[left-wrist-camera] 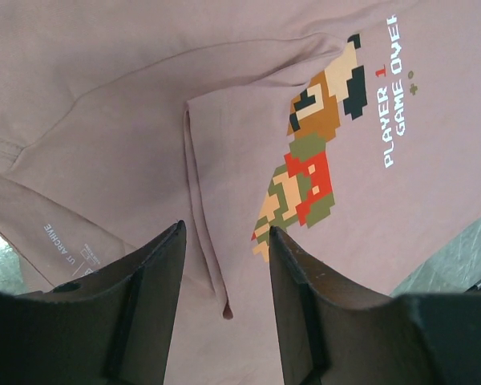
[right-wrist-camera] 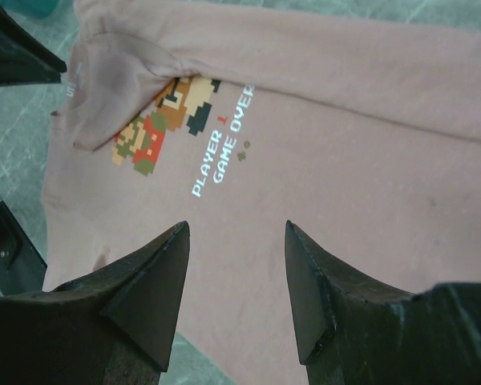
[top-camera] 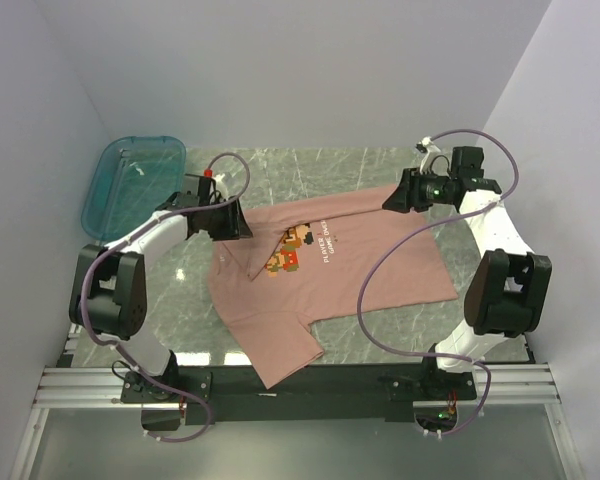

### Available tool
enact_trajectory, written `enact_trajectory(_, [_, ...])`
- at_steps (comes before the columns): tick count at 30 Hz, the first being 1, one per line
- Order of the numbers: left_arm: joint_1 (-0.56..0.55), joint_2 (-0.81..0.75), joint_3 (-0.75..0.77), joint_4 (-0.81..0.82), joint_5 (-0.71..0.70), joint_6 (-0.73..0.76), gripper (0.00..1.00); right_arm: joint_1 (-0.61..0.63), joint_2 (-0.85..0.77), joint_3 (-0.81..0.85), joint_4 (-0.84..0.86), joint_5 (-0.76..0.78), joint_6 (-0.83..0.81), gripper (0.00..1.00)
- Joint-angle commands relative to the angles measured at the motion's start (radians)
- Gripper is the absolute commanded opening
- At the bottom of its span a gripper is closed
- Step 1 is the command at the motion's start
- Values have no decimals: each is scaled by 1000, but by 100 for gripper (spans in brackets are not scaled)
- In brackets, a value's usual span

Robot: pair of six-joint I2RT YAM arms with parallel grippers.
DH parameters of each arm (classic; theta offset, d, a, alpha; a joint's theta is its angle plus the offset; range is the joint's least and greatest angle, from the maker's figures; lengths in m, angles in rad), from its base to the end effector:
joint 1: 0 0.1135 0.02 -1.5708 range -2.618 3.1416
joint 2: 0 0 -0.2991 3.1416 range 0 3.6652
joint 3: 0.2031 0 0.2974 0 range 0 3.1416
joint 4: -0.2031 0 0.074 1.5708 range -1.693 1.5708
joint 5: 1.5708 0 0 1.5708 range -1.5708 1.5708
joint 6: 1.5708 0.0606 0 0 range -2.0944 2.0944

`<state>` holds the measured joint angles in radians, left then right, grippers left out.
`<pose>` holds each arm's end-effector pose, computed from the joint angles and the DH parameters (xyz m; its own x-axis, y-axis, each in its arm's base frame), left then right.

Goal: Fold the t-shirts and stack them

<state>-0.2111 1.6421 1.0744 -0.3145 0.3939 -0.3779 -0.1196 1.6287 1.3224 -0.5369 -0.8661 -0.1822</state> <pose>0.3880 -0.1069 0.2054 -0.8611 -0.1639 -0.4813 0.1229 0.8514 -0.5099 0.4110 -0.0029 0.2969 -0.6520 -0.0399 -0.7571 -0.5530 0.7081 0.4390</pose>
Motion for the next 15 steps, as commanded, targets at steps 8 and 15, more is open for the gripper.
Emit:
enact_trajectory(8, [-13, 33, 67, 5, -36, 25, 50, -41, 8, -15, 41, -56, -13, 58])
enact_trajectory(15, [-30, 87, 113, -6, -46, 25, 49, -46, 13, -17, 38, -62, -14, 58])
